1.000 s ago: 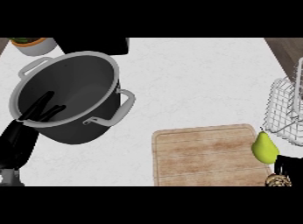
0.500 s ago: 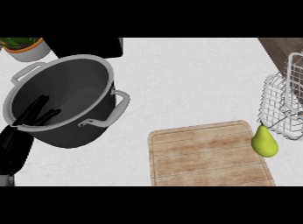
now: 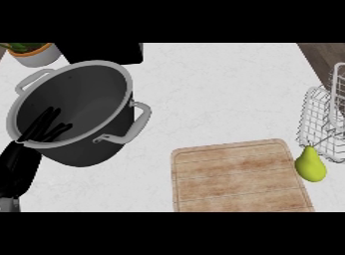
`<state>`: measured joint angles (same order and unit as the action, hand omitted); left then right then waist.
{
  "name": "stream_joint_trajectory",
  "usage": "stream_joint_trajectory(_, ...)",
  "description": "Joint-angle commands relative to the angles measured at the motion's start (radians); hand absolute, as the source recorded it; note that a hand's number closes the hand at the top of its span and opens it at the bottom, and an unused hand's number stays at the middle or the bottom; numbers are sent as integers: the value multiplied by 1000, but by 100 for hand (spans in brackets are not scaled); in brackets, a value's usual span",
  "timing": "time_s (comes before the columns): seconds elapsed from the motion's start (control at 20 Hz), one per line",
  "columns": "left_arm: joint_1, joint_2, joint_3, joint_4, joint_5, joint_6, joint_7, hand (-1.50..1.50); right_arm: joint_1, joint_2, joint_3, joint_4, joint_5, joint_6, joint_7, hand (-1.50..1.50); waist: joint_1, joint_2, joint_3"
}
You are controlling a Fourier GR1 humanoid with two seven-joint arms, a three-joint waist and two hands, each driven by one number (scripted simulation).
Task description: Pick the cupcake from the cutting board and place it in the tiered basket
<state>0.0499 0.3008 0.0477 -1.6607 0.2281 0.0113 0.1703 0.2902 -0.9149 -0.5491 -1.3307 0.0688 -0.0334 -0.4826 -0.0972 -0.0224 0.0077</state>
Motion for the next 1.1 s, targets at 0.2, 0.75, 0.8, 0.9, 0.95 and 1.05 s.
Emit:
stream_joint_trajectory(0.2,-84,5,-19,92,-18,-31,28,0,78,-143,-209,144,-172,335,-198,150,70,20,-8)
stream_joint_trajectory(0.75,-128,-19,-8,137,-48,-38,22,0,-79,-45,-100,-145,-113,265,189,150,92,23,-9)
stream_joint_trajectory(0.8,-96,-26,-19,88,-61,-33,20,0,-133,-51,-83,-115,-111,265,204,150,99,23,-8)
stream_joint_trajectory(0.9,-84,-39,-28,81,-61,-40,7,0,-181,-109,-80,-125,-118,298,294,150,103,23,-8)
stream_joint_trajectory(0.95,-91,-43,-35,38,-61,-20,70,0,-182,-80,-58,-135,-93,289,289,150,102,23,-8)
stream_joint_trajectory(1.05,-139,-6,7,93,-38,-58,61,0,-211,-88,-40,-206,-108,297,408,150,100,24,-9)
